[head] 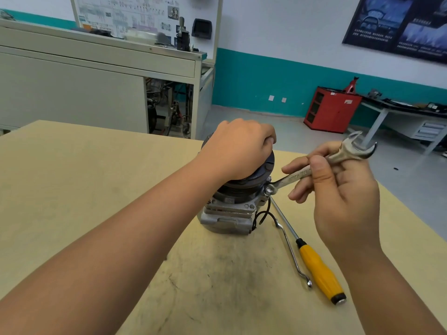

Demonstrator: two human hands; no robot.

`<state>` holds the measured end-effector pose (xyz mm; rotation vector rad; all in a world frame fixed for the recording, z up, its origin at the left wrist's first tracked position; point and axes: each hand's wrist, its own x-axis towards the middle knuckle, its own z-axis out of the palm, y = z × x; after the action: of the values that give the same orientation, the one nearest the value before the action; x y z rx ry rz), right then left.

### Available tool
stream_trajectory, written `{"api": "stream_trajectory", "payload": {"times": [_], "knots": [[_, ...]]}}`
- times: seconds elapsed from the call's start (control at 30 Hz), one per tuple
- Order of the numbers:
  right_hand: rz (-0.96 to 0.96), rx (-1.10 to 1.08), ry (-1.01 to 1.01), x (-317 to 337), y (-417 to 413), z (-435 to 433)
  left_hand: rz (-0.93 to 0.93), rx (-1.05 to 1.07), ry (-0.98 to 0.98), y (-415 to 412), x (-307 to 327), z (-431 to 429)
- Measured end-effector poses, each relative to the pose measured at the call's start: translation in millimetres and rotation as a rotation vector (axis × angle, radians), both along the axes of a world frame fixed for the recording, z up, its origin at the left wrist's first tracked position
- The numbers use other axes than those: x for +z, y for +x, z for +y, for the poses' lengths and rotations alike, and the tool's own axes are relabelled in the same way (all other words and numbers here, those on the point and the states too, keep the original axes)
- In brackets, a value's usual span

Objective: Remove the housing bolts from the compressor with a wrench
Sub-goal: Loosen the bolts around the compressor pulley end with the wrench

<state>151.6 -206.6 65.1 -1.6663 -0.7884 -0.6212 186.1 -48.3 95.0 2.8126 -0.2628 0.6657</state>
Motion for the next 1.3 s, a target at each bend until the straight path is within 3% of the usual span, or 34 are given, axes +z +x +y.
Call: {"api": "stream_trajectory", "payload": {"times": [0.1,0.3,0.5,0.77,0.97,1.3], "knots": [[0.128,0.103,0.076,3,3,-3,0.003,0.004,0.001,0,0,0],[0.193,0.092,0.044,6,8,1,0.005,0.003,0.004,-1,1,0],[0.133,-0.017,-0.066,11,15,5,0.003,0.002,0.001,-1,1,0],[0.156,0.016,-0.239,31,20,8,-0.019,0.001,0.021,-4,3,-1],[0.196,0.118,-0.189,27,16,14,-0.008,-0.030,-0.023,-6,5,0],[0.098,0.127,-0.186,10,7,7,-0.014,-0.007,-0.007,-1,1,0]]}}
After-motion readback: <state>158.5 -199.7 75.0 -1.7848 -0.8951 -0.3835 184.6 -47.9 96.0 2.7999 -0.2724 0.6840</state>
